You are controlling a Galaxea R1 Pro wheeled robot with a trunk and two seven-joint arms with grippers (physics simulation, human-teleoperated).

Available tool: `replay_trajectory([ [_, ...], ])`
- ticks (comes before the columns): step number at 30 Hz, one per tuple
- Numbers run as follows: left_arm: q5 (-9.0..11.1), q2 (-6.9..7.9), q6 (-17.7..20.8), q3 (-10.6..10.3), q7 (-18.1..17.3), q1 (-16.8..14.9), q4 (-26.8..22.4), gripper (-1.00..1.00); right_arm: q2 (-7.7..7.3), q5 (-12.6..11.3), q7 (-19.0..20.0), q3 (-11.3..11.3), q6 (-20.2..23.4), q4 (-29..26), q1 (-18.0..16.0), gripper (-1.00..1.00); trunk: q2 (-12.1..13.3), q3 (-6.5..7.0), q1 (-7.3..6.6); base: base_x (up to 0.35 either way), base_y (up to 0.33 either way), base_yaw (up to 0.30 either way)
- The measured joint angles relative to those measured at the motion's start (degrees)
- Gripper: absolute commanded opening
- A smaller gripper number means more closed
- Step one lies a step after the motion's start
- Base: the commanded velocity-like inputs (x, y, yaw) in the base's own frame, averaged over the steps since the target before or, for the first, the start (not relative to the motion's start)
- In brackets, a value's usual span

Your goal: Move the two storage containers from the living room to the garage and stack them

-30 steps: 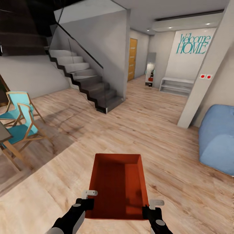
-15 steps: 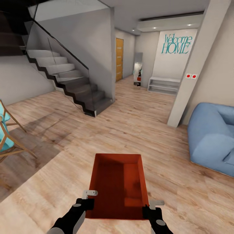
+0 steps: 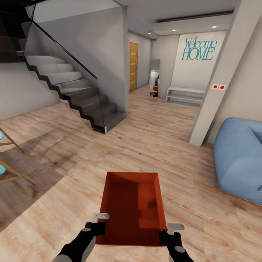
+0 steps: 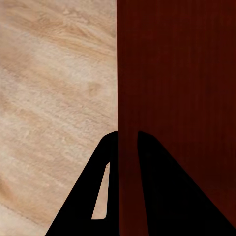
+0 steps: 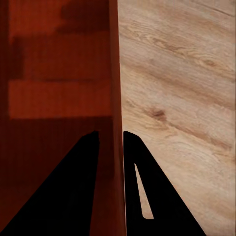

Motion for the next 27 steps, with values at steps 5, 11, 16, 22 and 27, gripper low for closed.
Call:
replay_trajectory([
  [5, 0.0, -0.03, 0.0, 0.0, 0.0, 0.0, 0.0, -1.0, -0.03, 0.0, 0.1, -0.1, 0.0, 0.0, 0.0, -1.0, 0.0, 0.0, 0.0, 0.336, 0.0, 0.0],
  [11, 0.0, 0.13, 0.0, 0.0, -0.2, 0.0, 0.0, -1.0, 0.13, 0.0, -0.2, 0.1, 0.0, 0.0, 0.0, -1.0, 0.0, 0.0, 0.0, 0.336, 0.0, -0.119],
  [16, 0.0, 0.12, 0.0, 0.0, -0.2, 0.0, 0.0, -1.0, 0.12, 0.0, -0.2, 0.1, 0.0, 0.0, 0.0, -1.0, 0.0, 0.0, 0.0, 0.336, 0.0, -0.266],
  [22, 0.0, 0.06, 0.0, 0.0, -0.1, 0.0, 0.0, -1.0, 0.06, 0.0, -0.1, 0.0, 0.0, 0.0, 0.0, -1.0, 0.0, 0.0, 0.0, 0.336, 0.0, -0.28],
  [27, 0.0, 0.06, -0.1, 0.0, -0.1, 0.0, 0.0, -1.0, 0.05, 0.0, -0.1, 0.0, 0.0, 0.0, 0.0, -1.0, 0.0, 0.0, 0.0, 0.336, 0.0, -0.275],
])
